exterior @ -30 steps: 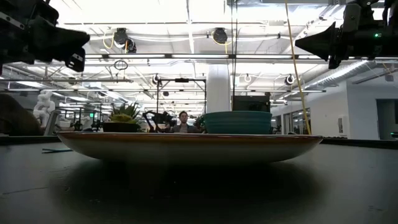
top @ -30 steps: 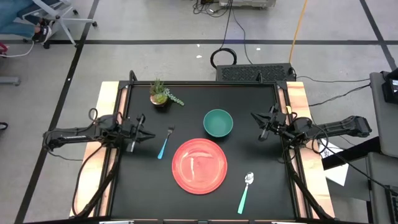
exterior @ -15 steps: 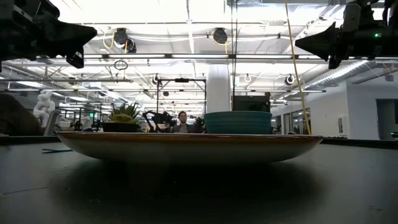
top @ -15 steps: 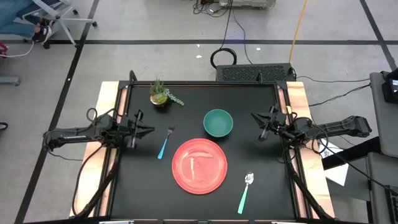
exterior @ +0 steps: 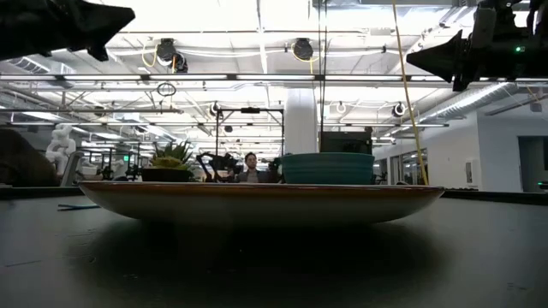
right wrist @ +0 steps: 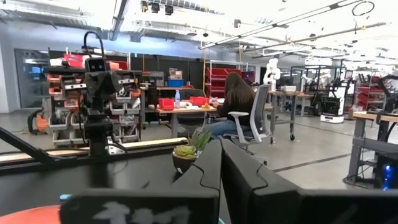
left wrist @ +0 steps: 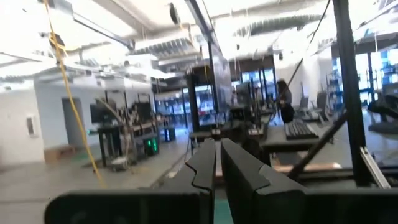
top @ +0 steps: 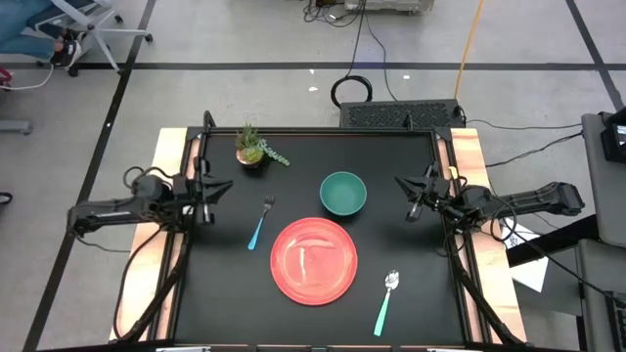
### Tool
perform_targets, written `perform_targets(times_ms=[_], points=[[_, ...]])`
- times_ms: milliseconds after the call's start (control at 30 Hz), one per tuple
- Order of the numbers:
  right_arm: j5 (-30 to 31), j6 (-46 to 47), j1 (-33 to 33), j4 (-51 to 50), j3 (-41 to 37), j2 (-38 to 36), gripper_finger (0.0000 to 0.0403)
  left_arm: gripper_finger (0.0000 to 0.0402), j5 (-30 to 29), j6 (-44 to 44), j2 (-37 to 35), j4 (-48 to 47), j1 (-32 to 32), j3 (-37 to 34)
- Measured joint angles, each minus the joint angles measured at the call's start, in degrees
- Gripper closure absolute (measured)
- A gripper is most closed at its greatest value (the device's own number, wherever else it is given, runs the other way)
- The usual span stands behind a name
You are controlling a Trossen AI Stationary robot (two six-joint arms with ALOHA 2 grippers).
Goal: Set table place
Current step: Put the green bowl on the orange plate
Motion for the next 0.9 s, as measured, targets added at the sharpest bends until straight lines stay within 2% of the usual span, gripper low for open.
perform_targets(times_ms=[133, 267, 367, 500, 667, 900], points=[[0.0, 1.3, 0.0, -1.2, 1.3, 1.0, 0.0403, 0.0371, -0.9, -3.7, 0.4, -4.6, 0.0, 0.4], [0.0, 1.0, -0.6, -2.9, 3.3, 4.3, 0.0403, 0.0371, -5.0, -6.7, 2.0, -8.8, 0.0, 0.3], [-0.1, -0.2, -1.9, -2.6, 6.0, 7.6, 0.0403, 0.0371, -7.3, -6.6, 3.5, -8.6, 0.0, 0.3], [-0.2, -0.6, -4.3, -4.0, 9.5, 11.8, 0.0403, 0.0371, -7.3, -6.6, 4.9, -5.9, 0.0, 0.3], [-4.9, -1.0, -8.0, -8.0, 14.3, 16.7, 0.0393, 0.0371, -8.0, -5.1, 5.2, -3.2, 0.0, 0.3], [-9.8, -0.1, -14.7, -8.3, 16.8, 23.8, 0.0367, 0.0371, -14.3, -4.4, 5.3, -2.9, 0.0, 0.3]])
